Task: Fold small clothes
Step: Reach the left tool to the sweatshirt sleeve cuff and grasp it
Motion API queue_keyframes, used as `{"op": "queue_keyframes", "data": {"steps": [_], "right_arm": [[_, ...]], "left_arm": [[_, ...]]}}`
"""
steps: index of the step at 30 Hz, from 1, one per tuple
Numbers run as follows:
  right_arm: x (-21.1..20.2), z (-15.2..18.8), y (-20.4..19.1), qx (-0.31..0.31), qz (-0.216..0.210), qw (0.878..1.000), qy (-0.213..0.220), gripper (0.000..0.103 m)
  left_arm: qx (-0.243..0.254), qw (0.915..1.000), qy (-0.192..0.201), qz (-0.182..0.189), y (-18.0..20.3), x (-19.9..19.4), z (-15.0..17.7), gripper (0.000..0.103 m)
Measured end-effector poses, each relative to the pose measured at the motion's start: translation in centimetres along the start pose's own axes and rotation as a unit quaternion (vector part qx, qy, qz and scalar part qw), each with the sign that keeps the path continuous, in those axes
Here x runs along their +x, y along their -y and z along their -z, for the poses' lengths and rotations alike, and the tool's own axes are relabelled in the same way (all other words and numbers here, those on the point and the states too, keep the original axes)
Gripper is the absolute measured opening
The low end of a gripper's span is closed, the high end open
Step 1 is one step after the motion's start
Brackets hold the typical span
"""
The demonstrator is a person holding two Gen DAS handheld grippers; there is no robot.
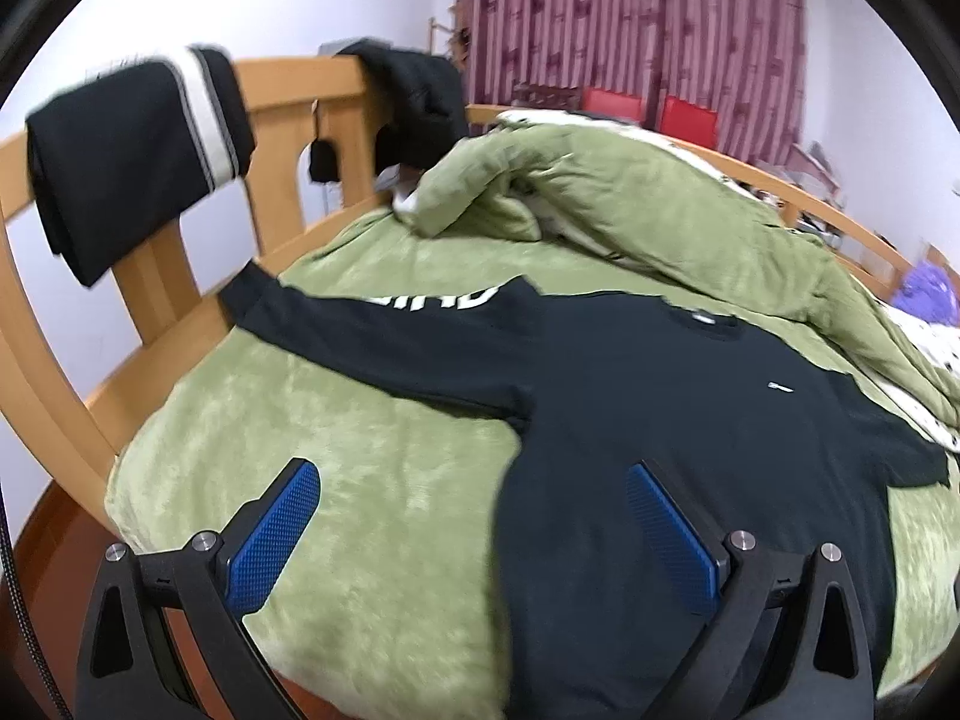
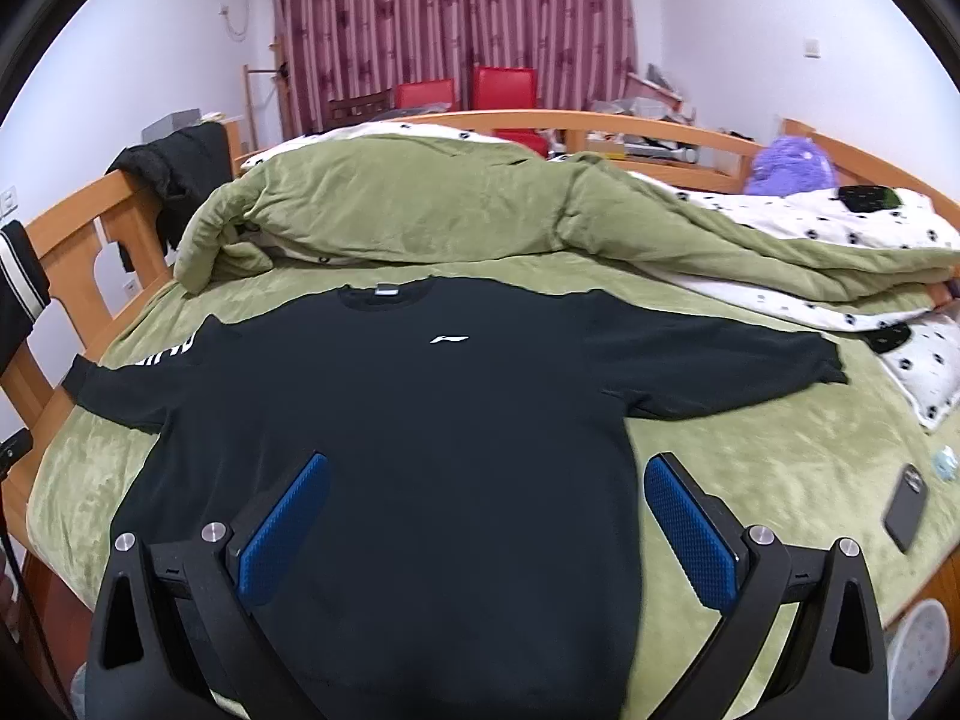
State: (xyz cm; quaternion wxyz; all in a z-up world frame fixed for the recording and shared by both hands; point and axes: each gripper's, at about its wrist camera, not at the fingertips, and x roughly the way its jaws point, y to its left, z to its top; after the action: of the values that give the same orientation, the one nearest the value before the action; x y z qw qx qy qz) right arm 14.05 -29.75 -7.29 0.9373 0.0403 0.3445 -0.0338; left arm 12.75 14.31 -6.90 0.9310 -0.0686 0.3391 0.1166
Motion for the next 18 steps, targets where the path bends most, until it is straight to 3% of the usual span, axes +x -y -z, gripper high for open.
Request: {"op": "queue_keyframes", "data": {"steps": [6, 10, 13, 18], "right_arm": [[5.2, -0.4, -1.7, -0.002, -0.013, 1.000, -0.018, 0.102], [7.8, -0.3, -2.6, -0.015, -0.016, 0.999, -0.029, 0.098], [9.6, 0.2, -3.3, -0.029, -0.019, 0.999, -0.030, 0.090], [11.6, 1.1, -3.4, -0.028, -0.014, 0.999, -0.036, 0.089]], "left_arm": [[-0.050, 0.9981, -0.006, -0.036, -4.6, 5.8, -0.6, 0.103], [-0.081, 0.9928, -0.019, -0.086, -8.1, 10.5, -1.2, 0.102], [-0.098, 0.9901, -0.023, -0.099, -10.2, 13.3, -1.6, 0.098], [-0.122, 0.9856, -0.021, -0.114, -13.2, 17.9, -2.5, 0.097]]}}
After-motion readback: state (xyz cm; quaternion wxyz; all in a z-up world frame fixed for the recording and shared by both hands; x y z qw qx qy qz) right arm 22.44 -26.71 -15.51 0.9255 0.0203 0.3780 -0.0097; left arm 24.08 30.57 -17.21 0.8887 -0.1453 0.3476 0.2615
